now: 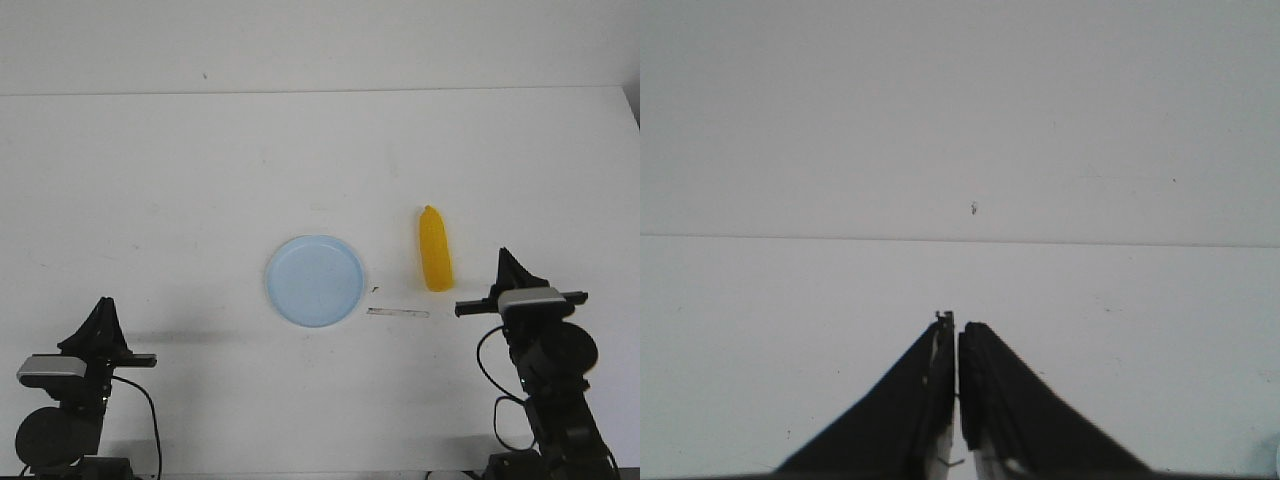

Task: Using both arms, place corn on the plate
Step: 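Reach the right gripper over the yellow corn cob and grasp it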

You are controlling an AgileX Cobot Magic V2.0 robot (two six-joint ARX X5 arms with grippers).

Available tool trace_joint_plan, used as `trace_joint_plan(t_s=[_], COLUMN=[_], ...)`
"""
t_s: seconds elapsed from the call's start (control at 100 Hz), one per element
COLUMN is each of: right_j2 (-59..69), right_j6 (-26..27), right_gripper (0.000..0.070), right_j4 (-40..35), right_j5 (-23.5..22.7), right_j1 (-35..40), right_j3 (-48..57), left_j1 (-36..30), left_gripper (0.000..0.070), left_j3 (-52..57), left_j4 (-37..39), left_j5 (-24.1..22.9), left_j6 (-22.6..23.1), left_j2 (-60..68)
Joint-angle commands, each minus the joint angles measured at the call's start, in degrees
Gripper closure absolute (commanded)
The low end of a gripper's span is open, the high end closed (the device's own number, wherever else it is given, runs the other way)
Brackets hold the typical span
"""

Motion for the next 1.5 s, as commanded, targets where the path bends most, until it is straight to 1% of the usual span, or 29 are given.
trace_joint_plan(t_s=[0.0,0.07,0.13,0.22,0.4,0.51,0.61,0.68,0.71,0.74,0.77,0.83,0.86,0.88,0.91,0.94,0.99,1.04,1.2,1.32,1.49], right_j2=[5.68,11.02,15.65,22.60,35.28,42.03,47.89,51.71,53.11,54.42,55.49,57.11,57.79,58.18,58.58,58.84,59.41,59.98,61.72,63.01,65.11], right_j6=[1.33,2.60,3.78,5.62,13.11,13.70,15.96,16.96,17.49,18.18,18.53,18.51,18.51,18.49,18.49,18.49,18.47,18.49,18.45,17.90,17.22], right_gripper=[0.0696,0.0696,0.0696,0.0696,0.0696,0.0696,0.0694,0.0678,0.0653,0.0596,0.0516,0.0323,0.0238,0.0195,0.0157,0.0143,0.0143,0.0143,0.0138,0.0062,0.0063], right_j4=[0.07,-1.86,-5.31,-13.05,-27.98,-35.67,-42.88,-46.51,-47.52,-48.37,-48.98,-49.64,-49.66,-49.68,-49.64,-49.62,-49.53,-49.55,-50.36,-50.36,-50.01], right_j5=[1.16,2.27,2.93,2.84,2.84,2.86,2.82,2.71,2.73,2.73,2.71,2.67,2.54,2.25,1.36,0.09,-2.25,-3.58,-3.13,-3.17,-3.17], right_j1=[1.88,3.87,5.16,6.36,6.91,6.88,6.88,6.88,6.88,6.88,6.84,6.75,6.73,6.73,6.71,6.56,6.23,5.92,4.81,4.09,3.89], right_j3=[3.41,7.19,10.84,16.92,28.28,35.23,41.55,45.38,46.69,47.93,48.89,50.21,50.60,50.77,50.90,50.90,50.90,50.88,50.88,50.86,50.84], left_j1=[0.00,0.00,0.00,0.00,0.00,0.00,0.00,0.00,0.00,0.00,0.00,0.00,0.00,0.00,0.00,0.00,0.00,0.00,0.00,0.00,0.00], left_gripper=[0.0699,0.0699,0.0699,0.0699,0.0699,0.0699,0.0699,0.0699,0.0699,0.0699,0.0699,0.0699,0.0699,0.0699,0.0699,0.0699,0.0699,0.0699,0.0699,0.0699,0.0699], left_j3=[0.33,0.33,0.33,0.33,0.33,0.33,0.33,0.33,0.33,0.33,0.33,0.33,0.33,0.33,0.33,0.33,0.33,0.33,0.33,0.33,0.33], left_j4=[0.74,0.74,0.74,0.74,0.74,0.72,0.72,0.72,0.72,0.72,0.72,0.72,0.72,0.74,0.72,0.72,0.72,0.72,0.70,0.70,0.70], left_j5=[0.04,0.04,0.04,0.04,0.04,0.04,0.04,0.04,0.04,0.04,0.04,0.04,0.04,0.04,0.04,0.04,0.04,0.04,0.04,0.04,0.04], left_j6=[0.90,0.90,0.90,0.90,0.90,0.90,0.90,0.90,0.90,0.90,0.90,0.90,0.90,0.90,0.90,0.90,0.90,0.90,0.90,0.90,0.90], left_j2=[-0.07,-0.07,-0.07,-0.07,-0.07,-0.07,-0.07,-0.07,-0.07,-0.07,-0.07,-0.07,-0.07,-0.07,-0.07,-0.07,-0.07,-0.07,-0.07,-0.07,-0.07])
